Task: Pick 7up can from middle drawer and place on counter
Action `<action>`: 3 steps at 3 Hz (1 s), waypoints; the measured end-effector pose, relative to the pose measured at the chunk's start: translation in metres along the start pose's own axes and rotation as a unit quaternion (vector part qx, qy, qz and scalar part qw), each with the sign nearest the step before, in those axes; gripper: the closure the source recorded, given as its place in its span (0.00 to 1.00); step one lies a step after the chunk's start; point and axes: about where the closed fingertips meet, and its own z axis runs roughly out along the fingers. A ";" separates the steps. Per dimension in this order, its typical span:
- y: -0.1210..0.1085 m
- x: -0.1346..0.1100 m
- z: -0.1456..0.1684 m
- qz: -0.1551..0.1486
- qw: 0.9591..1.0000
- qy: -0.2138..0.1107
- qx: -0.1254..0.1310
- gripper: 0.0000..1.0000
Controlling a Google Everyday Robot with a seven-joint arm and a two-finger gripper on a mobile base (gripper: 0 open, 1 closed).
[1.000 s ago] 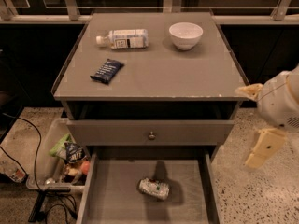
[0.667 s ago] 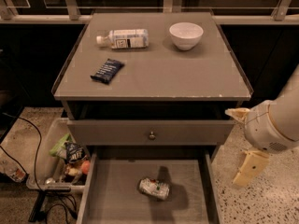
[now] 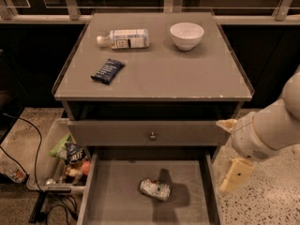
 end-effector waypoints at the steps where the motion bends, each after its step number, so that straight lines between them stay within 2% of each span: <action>1: 0.009 0.009 0.055 0.027 0.999 -0.023 -0.015 0.00; 2: 0.019 0.017 0.107 0.040 0.997 -0.068 -0.007 0.00; 3: 0.015 0.021 0.145 0.046 0.990 -0.131 0.014 0.00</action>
Offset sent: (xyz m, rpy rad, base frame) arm 0.0141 0.0404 -0.1673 0.2674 -0.1338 -0.0847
